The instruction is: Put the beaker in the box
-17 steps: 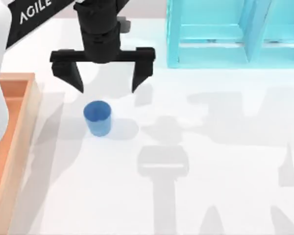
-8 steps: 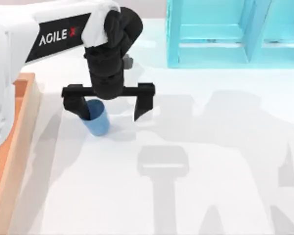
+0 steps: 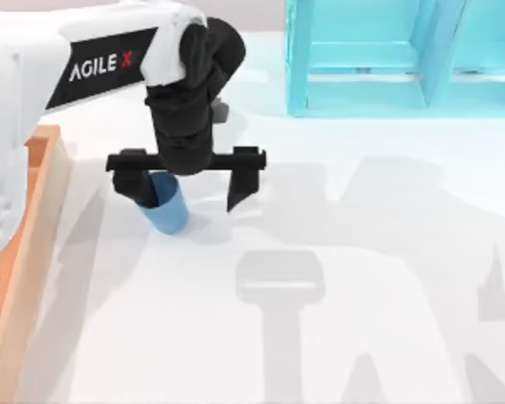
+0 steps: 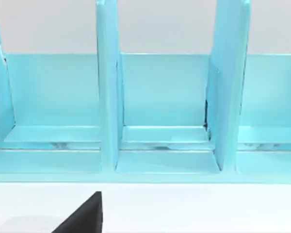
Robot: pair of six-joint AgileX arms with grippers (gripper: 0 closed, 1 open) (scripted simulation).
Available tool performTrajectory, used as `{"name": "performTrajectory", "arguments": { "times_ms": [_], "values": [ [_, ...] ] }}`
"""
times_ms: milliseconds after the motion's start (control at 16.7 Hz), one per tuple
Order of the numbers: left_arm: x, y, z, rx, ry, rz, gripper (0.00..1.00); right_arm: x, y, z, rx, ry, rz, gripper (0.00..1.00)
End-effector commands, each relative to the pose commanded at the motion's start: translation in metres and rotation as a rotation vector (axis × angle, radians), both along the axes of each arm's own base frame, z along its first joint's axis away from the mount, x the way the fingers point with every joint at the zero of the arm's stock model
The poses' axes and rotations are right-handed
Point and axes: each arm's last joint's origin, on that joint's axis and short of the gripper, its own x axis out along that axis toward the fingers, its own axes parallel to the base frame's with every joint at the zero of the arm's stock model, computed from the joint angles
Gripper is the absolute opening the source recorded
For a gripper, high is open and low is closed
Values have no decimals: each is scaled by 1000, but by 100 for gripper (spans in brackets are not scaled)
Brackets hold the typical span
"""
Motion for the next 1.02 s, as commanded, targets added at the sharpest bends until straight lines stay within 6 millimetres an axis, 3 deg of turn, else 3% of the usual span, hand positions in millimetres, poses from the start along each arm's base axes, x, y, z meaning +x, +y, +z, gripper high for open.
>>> {"name": "performTrajectory", "arguments": {
  "times_ms": [600, 1020],
  "values": [
    [0, 0, 0, 0, 0, 0, 2, 0, 0, 0, 0, 0, 0, 100],
    [0, 0, 0, 0, 0, 0, 0, 0, 0, 0, 0, 0, 0, 100]
  ]
}}
